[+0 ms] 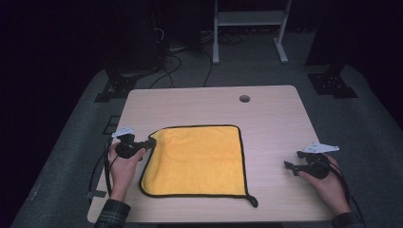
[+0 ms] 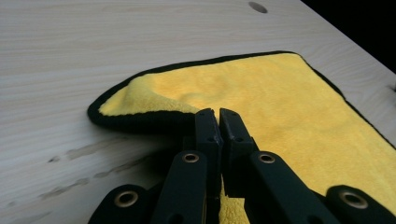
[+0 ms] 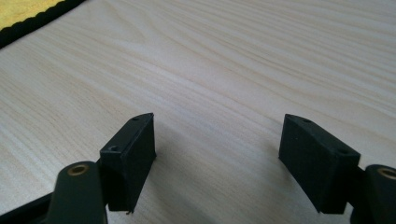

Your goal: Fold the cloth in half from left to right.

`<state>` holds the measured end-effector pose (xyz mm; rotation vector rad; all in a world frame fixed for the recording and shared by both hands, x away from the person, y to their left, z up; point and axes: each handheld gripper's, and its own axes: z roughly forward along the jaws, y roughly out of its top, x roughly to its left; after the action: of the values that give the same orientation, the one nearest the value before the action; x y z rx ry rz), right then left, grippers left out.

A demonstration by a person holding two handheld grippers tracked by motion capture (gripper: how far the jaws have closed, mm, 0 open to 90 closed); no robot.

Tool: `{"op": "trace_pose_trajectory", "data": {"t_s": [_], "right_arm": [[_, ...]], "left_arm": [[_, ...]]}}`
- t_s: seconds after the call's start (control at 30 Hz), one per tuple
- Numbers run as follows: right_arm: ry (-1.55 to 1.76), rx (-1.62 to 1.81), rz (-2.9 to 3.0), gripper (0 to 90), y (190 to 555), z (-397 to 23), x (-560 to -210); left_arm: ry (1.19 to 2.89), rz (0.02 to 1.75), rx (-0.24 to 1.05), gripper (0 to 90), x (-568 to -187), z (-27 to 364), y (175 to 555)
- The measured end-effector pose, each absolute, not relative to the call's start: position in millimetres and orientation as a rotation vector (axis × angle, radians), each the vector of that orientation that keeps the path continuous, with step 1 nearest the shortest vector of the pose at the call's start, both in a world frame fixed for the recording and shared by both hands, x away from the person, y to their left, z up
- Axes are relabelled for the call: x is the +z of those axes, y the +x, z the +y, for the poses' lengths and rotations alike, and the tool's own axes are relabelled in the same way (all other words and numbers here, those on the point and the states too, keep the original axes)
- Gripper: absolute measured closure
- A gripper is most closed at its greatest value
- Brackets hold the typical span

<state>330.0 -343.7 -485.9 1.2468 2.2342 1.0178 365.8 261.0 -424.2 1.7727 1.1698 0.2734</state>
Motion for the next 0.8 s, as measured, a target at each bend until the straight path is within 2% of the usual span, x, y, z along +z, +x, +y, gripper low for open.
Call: {"op": "trace_pose_trajectory", "data": {"t_s": [0.8], "right_arm": [[1.246,1.016,2.235,25.4,330,-344,-486]], "left_arm": [[1.841,0.997,0.109,87.0,-422,179,384]]}}
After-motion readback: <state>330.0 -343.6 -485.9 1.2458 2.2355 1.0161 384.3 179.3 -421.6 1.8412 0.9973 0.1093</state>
